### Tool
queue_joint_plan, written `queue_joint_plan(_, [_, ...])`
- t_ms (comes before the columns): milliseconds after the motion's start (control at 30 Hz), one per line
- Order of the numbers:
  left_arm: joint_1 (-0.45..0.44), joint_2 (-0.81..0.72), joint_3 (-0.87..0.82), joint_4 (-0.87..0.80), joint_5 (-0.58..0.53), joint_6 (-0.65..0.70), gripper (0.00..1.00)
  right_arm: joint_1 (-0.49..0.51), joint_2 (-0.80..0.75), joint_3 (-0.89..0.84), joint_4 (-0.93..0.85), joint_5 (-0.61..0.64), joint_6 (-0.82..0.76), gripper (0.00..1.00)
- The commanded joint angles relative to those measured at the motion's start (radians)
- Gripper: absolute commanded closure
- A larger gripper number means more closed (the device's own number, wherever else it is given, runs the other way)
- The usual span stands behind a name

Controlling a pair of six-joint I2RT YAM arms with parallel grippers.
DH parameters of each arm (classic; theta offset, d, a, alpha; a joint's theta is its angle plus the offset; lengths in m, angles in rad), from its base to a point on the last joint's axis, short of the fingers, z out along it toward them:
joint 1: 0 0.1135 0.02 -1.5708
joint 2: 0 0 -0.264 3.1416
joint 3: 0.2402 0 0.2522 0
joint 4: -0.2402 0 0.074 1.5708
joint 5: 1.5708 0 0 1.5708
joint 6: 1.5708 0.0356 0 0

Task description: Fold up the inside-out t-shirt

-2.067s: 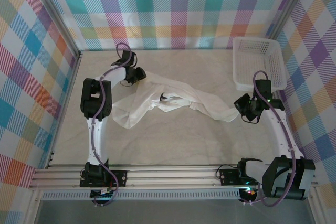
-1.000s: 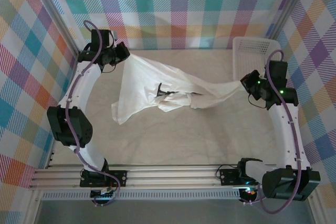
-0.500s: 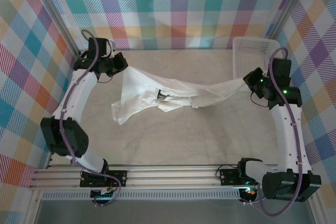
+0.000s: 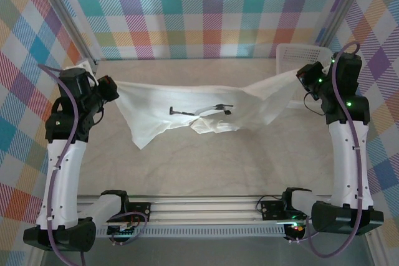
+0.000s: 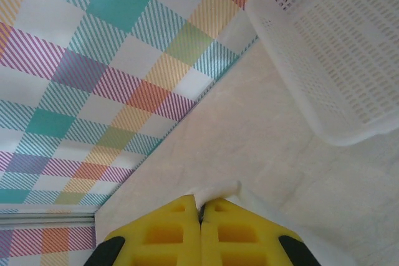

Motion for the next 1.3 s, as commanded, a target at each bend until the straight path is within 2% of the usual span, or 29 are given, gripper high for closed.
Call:
queue_joint_plan(0, [0.009, -0.041, -0.054, 0.004, 0.014, 0.025, 1.00, -0.009, 0.002, 0.026, 0.033, -0.011, 0.029, 1.00])
queue_joint_plan(200, [0.009, -0.127, -0.174, -0.017, 0.122, -0.026, 1.00, -0.007, -0.039, -0.053, 0.018, 0.000, 0.036, 1.00])
queue_joint_plan(333, [0.007, -0.267, -0.400, -0.012, 0.264, -0.202, 1.00, -0.008, -0.140, -0.224, -0.016, 0.023, 0.052, 1.00])
queue_joint_plan(433, [0.000, -0.417, -0.592, -0.036, 0.306, -0.316, 0.98, -0.008, -0.211, -0.352, -0.044, 0.057, 0.040, 1.00])
queue_joint_plan(467, [-0.001, -0.455, -0.630, -0.057, 0.303, -0.334, 0.83, -0.008, -0.225, -0.381, -0.052, 0.070, 0.035, 1.00])
queue_joint_plan(500, [0.000, -0.495, -0.657, -0.078, 0.291, -0.348, 0.59, -0.007, -0.240, -0.408, -0.053, 0.081, 0.027, 1.00])
queue_joint_plan(533, [0.000, -0.524, -0.672, -0.096, 0.277, -0.351, 0.41, -0.007, -0.248, -0.428, -0.052, 0.091, 0.021, 1.00])
queue_joint_plan(600, [0.000, -0.537, -0.674, -0.116, 0.253, -0.347, 0.24, -0.007, -0.247, -0.454, -0.047, 0.103, 0.009, 1.00])
queue_joint_plan(633, [-0.001, -0.520, -0.669, -0.121, 0.252, -0.338, 0.22, -0.008, -0.242, -0.462, -0.047, 0.104, 0.003, 1.00])
queue_joint_plan(767, [0.000, -0.395, -0.648, -0.160, 0.264, -0.306, 0.23, -0.007, -0.217, -0.488, -0.039, 0.075, 0.007, 1.00])
queue_joint_plan(900, [-0.004, -0.328, -0.688, -0.185, 0.309, -0.294, 0.47, -0.006, -0.204, -0.514, -0.021, 0.031, 0.024, 1.00])
queue_joint_plan(967, [-0.017, -0.324, -0.734, -0.160, 0.355, -0.318, 0.52, -0.007, -0.195, -0.521, -0.014, 0.019, 0.029, 1.00])
queue_joint_plan(1000, [-0.036, -0.318, -0.752, -0.150, 0.368, -0.335, 0.53, -0.008, -0.190, -0.524, -0.010, 0.013, 0.033, 1.00])
queue_joint_plan(1100, [-0.124, -0.285, -0.791, -0.136, 0.301, -0.391, 0.60, -0.006, -0.172, -0.532, 0.004, -0.009, 0.041, 1.00])
queue_joint_plan(1267, [-0.289, -0.144, -0.832, -0.005, 0.193, -0.463, 0.60, -0.006, -0.156, -0.531, 0.012, -0.019, 0.049, 1.00])
